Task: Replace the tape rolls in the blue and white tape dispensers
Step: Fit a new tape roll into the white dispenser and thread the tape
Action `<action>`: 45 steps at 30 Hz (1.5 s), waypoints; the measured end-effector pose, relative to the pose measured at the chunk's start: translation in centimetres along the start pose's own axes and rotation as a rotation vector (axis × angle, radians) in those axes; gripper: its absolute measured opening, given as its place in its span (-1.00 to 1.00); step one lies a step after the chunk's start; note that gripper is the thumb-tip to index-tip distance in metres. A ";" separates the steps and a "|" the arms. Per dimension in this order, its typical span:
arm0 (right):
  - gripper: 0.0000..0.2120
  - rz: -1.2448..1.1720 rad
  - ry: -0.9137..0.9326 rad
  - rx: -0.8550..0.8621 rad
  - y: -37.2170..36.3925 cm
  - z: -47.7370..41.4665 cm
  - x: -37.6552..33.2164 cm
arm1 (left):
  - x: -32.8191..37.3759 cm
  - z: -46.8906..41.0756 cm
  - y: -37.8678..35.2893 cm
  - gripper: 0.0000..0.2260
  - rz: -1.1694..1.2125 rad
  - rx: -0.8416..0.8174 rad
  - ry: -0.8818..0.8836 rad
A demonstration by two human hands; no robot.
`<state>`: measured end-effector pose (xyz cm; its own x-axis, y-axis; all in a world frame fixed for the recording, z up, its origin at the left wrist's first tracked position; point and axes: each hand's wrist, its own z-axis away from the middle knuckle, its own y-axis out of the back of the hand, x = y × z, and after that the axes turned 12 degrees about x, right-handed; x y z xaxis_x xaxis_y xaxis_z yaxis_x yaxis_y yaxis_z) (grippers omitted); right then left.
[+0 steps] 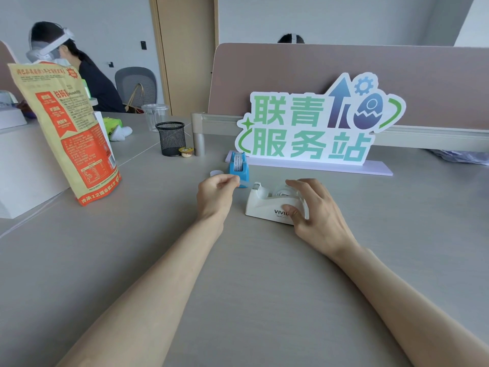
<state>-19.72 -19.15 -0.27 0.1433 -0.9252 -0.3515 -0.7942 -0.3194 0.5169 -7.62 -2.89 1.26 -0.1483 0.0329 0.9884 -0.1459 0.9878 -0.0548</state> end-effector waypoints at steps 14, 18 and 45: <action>-0.56 0.011 0.006 -0.004 0.1 0.0 0.1 | -0.4 -0.5 -0.1 -0.92 -0.084 -0.036 -0.009; -0.56 0.010 0.008 -0.006 0.1 0.0 0.0 | -0.7 -0.5 0.0 -0.92 -0.211 -0.088 -0.058; -0.55 -0.006 -0.014 -0.012 0.3 0.1 -0.1 | -0.7 -0.6 0.1 -0.84 -0.584 -0.267 -0.119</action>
<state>-20.00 -19.08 -0.14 0.1402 -0.9203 -0.3653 -0.7865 -0.3276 0.5236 -6.91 -2.73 0.64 -0.2279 -0.5228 0.8215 0.0100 0.8424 0.5388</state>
